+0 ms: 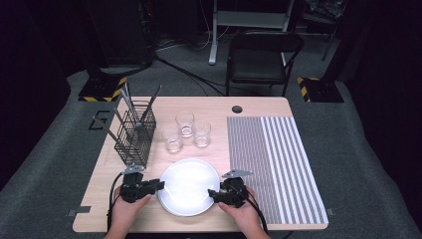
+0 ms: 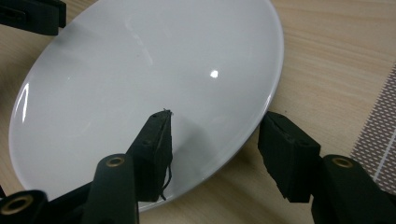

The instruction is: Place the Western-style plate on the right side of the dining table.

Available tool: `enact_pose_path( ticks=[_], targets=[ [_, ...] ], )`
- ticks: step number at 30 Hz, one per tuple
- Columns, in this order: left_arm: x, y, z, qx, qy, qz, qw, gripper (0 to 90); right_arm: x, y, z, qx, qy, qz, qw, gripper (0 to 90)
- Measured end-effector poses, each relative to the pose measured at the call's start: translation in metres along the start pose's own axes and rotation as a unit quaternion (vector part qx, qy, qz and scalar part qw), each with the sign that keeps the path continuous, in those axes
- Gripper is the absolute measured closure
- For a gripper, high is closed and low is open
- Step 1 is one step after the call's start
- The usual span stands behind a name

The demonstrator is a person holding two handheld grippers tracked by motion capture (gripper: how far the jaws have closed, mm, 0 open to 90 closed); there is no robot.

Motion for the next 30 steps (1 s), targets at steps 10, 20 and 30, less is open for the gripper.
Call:
enact_pose_path(
  ticks=[10, 20, 30],
  targets=[
    [0.004, -0.002, 0.006, 0.009, -0.014, -0.011, 0.9998, 62.7, -0.008, 0.003, 0.006, 0.017, 0.002, 0.020, 0.9997, 44.7],
    [0.013, 0.000, 0.011, 0.013, -0.024, -0.019, 0.9994, 57.8, -0.012, 0.003, 0.014, 0.034, -0.001, 0.026, 0.9991, 44.9],
    [0.020, 0.002, 0.018, 0.021, -0.035, -0.025, 0.9989, 57.3, -0.018, 0.004, 0.023, 0.044, -0.008, 0.040, 0.9982, 45.4]
  ],
)
Point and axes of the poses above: each handheld gripper's, and its own axes: x roughly forward along the jaws, y roughly out of its top, z roughly to its right, the point moved 3 cm from there along x, roughly forward along the jaws, and after that the axes turned 8 degrees about -z, right-handed, at the moved point
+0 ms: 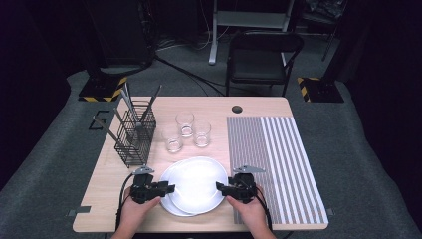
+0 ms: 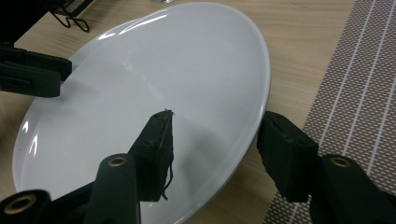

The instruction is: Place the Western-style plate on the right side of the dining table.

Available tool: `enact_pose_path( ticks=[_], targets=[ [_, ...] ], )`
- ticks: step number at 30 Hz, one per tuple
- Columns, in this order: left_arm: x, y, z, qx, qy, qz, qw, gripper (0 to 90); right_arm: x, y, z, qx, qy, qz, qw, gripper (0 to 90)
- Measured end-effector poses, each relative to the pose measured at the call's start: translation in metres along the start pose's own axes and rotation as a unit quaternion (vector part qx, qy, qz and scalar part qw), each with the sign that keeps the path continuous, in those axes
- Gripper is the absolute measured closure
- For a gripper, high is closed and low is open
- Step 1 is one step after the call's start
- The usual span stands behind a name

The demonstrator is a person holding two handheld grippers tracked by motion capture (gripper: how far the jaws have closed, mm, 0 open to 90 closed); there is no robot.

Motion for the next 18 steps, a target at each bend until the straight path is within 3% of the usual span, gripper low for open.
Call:
enact_pose_path(
  ticks=[11, 18],
  targets=[
    [0.007, 0.002, 0.005, 0.009, -0.014, -0.001, 0.9999, 57.4, -0.006, 0.001, 0.007, 0.012, -0.010, 0.010, 0.9998, 47.2],
    [0.009, 0.002, 0.007, 0.012, -0.014, 0.001, 0.9998, 57.3, -0.013, -0.003, 0.006, -0.013, -0.034, -0.003, 0.9993, 52.4]
  ],
)
Point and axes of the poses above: each handheld gripper's, and its own axes: x roughly forward along the jaws, y roughly out of its top, z roughly to its right, the point moved 3 cm from there along x, roughly forward along the jaws, and after that the axes turned 8 degrees about -z, right-handed, at the moved point
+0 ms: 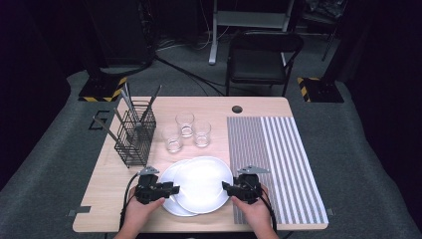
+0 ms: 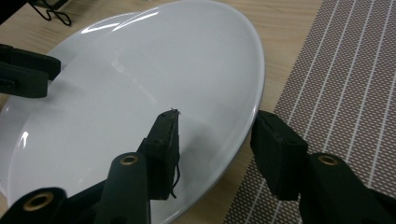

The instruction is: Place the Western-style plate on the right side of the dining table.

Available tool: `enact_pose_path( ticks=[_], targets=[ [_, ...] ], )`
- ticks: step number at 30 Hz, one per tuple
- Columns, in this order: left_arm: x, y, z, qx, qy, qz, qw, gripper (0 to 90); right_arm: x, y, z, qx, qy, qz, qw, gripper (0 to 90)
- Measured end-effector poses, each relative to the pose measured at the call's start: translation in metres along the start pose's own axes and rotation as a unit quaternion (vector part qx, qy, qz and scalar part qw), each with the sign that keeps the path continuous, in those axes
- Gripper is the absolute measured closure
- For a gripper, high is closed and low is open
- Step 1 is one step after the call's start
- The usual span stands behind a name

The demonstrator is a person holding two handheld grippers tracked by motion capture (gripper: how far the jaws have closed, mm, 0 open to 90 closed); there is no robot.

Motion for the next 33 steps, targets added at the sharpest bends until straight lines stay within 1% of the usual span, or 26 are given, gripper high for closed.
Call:
enact_pose_path(
  ticks=[3, 5, 7, 8, 10, 12, 13, 15, 16, 18, 19, 20, 22, 23, 24, 26, 28, 30, 31, 32, 33],
  targets=[
    [0.000, -0.001, 0.000, 0.000, 0.001, -0.006, 1.0000, 57.3, -0.002, -0.002, -0.001, -0.013, -0.014, -0.006, 0.9998, 56.5],
    [0.001, -0.001, -0.001, 0.001, 0.004, -0.010, 0.9999, 57.3, -0.002, -0.002, -0.001, -0.007, -0.009, -0.007, 0.9999, 57.4],
    [0.002, -0.001, 0.000, 0.000, 0.009, -0.008, 0.9999, 56.6, -0.003, -0.002, 0.000, -0.008, -0.007, -0.007, 0.9999, 58.3],
    [0.002, -0.001, 0.000, -0.002, 0.008, -0.007, 0.9999, 56.6, -0.003, -0.002, 0.000, -0.007, -0.005, -0.008, 0.9999, 58.7],
    [0.002, -0.001, -0.001, 0.002, 0.006, -0.009, 0.9999, 56.3, -0.004, -0.003, 0.001, -0.007, -0.003, -0.007, 0.9999, 59.3],
    [0.003, 0.000, 0.000, 0.006, 0.004, -0.012, 0.9999, 56.1, -0.006, -0.003, 0.001, -0.003, -0.002, -0.008, 1.0000, 59.3],
    [0.003, 0.000, 0.000, 0.002, 0.003, -0.010, 0.9999, 56.0, -0.006, -0.004, 0.002, -0.001, -0.003, -0.007, 1.0000, 59.0],
    [0.004, 0.001, 0.001, 0.001, 0.002, -0.012, 0.9999, 55.8, -0.008, -0.003, 0.002, 0.008, 0.003, -0.008, 0.9999, 58.6],
    [0.006, 0.001, 0.001, 0.000, 0.004, -0.008, 1.0000, 55.7, -0.009, -0.003, 0.002, 0.014, 0.006, -0.008, 0.9998, 58.6],
    [0.006, 0.002, 0.002, 0.000, 0.001, -0.011, 0.9999, 55.5, -0.010, -0.001, 0.002, 0.011, 0.003, -0.009, 0.9999, 58.6],
    [0.007, 0.002, 0.002, -0.004, 0.002, -0.009, 1.0000, 55.6, -0.011, 0.000, 0.003, 0.007, 0.000, -0.011, 0.9999, 58.5],
    [0.008, 0.002, 0.003, -0.002, 0.003, -0.012, 0.9999, 55.5, -0.012, 0.001, 0.002, 0.017, 0.002, -0.014, 0.9998, 58.3],
    [0.009, 0.003, 0.004, -0.002, 0.002, -0.010, 0.9999, 55.4, -0.015, 0.004, 0.002, 0.013, 0.004, -0.014, 0.9998, 58.3],
    [0.010, 0.003, 0.004, 0.000, 0.004, -0.010, 0.9999, 55.3, -0.016, 0.006, 0.002, 0.013, 0.002, -0.015, 0.9998, 58.3],
    [0.010, 0.003, 0.004, 0.004, 0.000, -0.013, 0.9999, 55.3, -0.017, 0.006, 0.002, 0.013, 0.000, -0.015, 0.9998, 58.3],
    [0.011, 0.003, 0.005, 0.002, -0.002, -0.012, 0.9999, 55.3, -0.018, 0.007, 0.003, 0.012, -0.003, -0.017, 0.9998, 58.3],
    [0.012, 0.004, 0.006, -0.001, -0.011, -0.010, 0.9999, 55.3, -0.019, 0.007, 0.004, 0.007, -0.005, -0.019, 0.9998, 58.2],
    [0.013, 0.004, 0.007, 0.000, -0.013, -0.008, 0.9999, 55.4, -0.021, 0.005, 0.006, 0.016, -0.004, -0.022, 0.9996, 58.0],
    [0.014, 0.004, 0.009, 0.004, -0.016, -0.008, 0.9998, 55.4, -0.021, 0.004, 0.007, 0.015, -0.004, -0.021, 0.9997, 57.6],
    [0.014, 0.004, 0.010, 0.004, -0.016, -0.009, 0.9998, 55.4, -0.022, 0.002, 0.008, 0.019, -0.002, -0.022, 0.9996, 57.1],
    [0.015, 0.004, 0.011, 0.005, -0.018, -0.009, 0.9998, 55.5, -0.022, 0.001, 0.009, 0.017, -0.005, -0.022, 0.9996, 57.1]
  ],
)
Point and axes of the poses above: each handheld gripper's, and its own axes: x roughly forward along the jaws, y roughly out of its top, z roughly to its right, the point moved 3 cm from there along x, roughly forward along the jaws, and after that the axes turned 8 degrees about -z, right-handed, at the moved point
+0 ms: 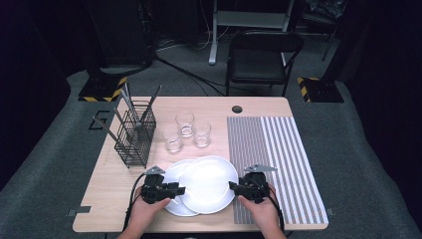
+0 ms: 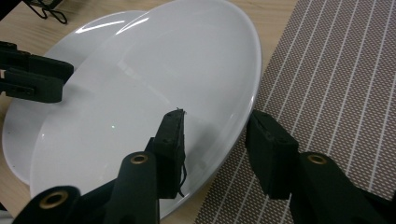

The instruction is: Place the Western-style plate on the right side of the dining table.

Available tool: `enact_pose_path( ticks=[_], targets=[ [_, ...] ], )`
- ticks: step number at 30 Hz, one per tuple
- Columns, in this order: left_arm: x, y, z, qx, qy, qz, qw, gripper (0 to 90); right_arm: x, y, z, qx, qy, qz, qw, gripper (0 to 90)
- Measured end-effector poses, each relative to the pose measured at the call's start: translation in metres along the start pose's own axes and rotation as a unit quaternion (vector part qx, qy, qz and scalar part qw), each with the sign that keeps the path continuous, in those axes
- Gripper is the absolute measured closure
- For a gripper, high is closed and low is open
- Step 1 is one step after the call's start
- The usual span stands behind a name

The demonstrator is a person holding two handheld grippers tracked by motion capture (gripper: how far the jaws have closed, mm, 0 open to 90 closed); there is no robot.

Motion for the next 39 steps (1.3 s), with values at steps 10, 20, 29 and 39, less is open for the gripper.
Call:
enact_pose_path(
  ticks=[10, 20, 29, 39],
  targets=[
    [0.000, -0.002, 0.003, -0.001, -0.003, -0.003, 1.0000, 52.2, 0.002, -0.014, 0.010, 0.015, 0.009, 0.011, 0.9998, 61.3],
    [0.004, -0.002, 0.011, 0.000, -0.014, -0.007, 0.9999, 50.0, 0.006, -0.021, 0.010, 0.035, 0.021, 0.016, 0.9991, 56.4],
    [0.002, -0.002, 0.013, -0.004, -0.004, 0.006, 1.0000, 53.4, 0.001, -0.021, 0.003, 0.051, 0.021, -0.003, 0.9985, 48.5],
    [0.003, -0.005, 0.016, -0.008, -0.007, 0.012, 0.9999, 54.3, 0.004, -0.041, -0.007, 0.077, 0.034, 0.007, 0.9964, 47.3]
  ],
)
Point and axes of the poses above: each handheld gripper's, and its own axes: x roughly forward along the jaws, y roughly out of its top, z roughly to its right, the point moved 3 cm from there along x, roughly forward along the jaws, and after that the axes turned 8 degrees about -z, right-handed, at the moved point
